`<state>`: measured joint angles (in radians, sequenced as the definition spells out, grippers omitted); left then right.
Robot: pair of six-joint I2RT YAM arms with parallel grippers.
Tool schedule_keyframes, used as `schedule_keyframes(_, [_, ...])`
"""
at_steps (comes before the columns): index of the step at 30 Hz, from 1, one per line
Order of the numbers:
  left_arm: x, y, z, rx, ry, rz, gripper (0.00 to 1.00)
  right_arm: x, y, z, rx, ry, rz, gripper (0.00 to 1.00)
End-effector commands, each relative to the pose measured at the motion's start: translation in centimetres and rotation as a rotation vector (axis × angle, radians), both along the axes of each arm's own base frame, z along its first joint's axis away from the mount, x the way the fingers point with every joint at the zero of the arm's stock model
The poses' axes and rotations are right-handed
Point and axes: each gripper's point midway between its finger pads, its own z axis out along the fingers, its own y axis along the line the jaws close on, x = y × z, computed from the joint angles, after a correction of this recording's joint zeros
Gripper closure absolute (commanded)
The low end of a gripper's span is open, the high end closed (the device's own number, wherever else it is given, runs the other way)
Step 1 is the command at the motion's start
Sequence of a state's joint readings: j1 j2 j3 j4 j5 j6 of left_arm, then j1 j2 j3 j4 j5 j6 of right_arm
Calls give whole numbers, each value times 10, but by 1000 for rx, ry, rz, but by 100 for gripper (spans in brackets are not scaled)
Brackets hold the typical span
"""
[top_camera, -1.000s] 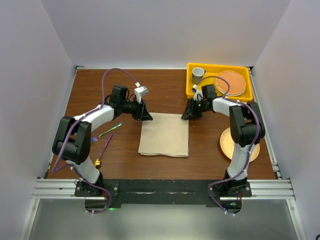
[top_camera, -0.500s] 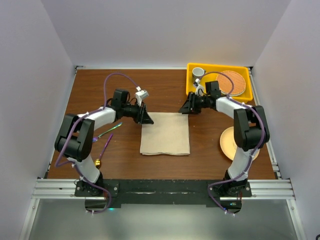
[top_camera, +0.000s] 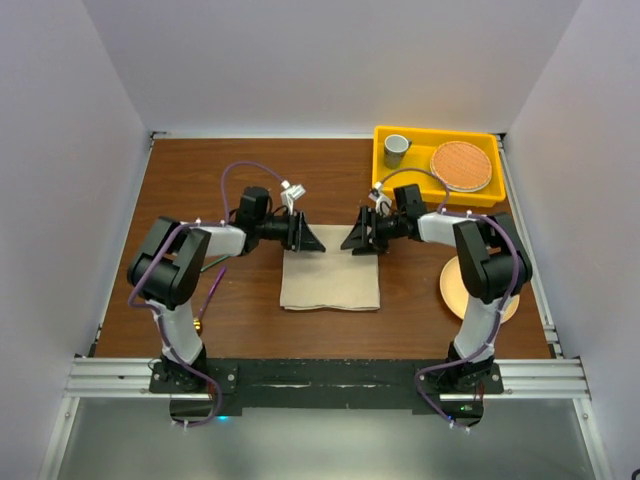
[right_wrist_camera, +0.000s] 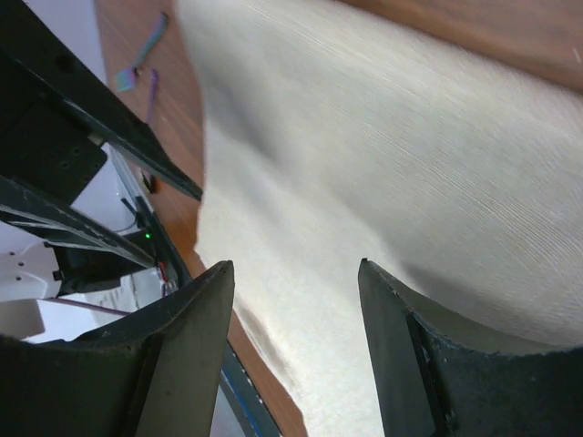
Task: Fold the napkin into a case and place the utensils inside
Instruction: Smooth out the square-folded napkin at the center of the board, then move the square-folded napkin to the center of the board.
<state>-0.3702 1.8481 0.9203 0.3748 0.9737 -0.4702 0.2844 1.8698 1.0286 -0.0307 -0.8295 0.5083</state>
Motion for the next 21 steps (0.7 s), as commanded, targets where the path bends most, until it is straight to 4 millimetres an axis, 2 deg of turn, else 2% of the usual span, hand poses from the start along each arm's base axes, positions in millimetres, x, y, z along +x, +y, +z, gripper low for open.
schedule_keyframes(1, [-13, 2, -17, -37, 134, 35, 54, -11, -6, -21, -9, 31, 17, 39])
schedule_keyframes(5, [-35, 9, -31, -26, 202, 25, 58, -27, -8, -34, -24, 79, 38, 38])
schedule_keyframes(7, [-41, 10, -25, -31, 184, 7, 59, -35, -3, -27, -9, 84, 57, 38])
schedule_keyframes(9, [-46, 13, -20, -28, 129, -18, 59, -38, 1, -12, 27, 93, 58, 38])
schedule_keyframes(10, [-46, 13, -3, -42, 65, -27, 59, -34, 3, 8, 47, 53, 58, 38])
schedule_keyframes(12, [-44, 12, 10, -23, -61, -53, 58, -33, -3, 28, 45, 22, 59, 39])
schedule_keyframes(13, [-43, 12, 25, -15, -144, -63, 58, -28, -7, 50, 48, -42, 51, 40])
schedule_keyframes(14, [-40, 11, 27, 33, -228, -83, 58, -28, -14, 56, 27, -66, 42, 41])
schedule_keyframes(16, [-37, 9, 37, 69, -323, -93, 59, -11, -39, 68, -31, -145, -51, 47])
schedule_keyframes(18, [-31, 5, 32, 179, -421, -98, 61, 2, -65, 63, -117, -183, -123, 53])
schedule_keyframes(19, [-39, 0, 29, 206, -421, -121, 61, 15, -80, 60, -212, -227, -187, 57])
schedule_keyframes(21, [-38, -3, 26, 266, -522, -159, 61, 27, -92, 56, -298, -316, -186, 57])
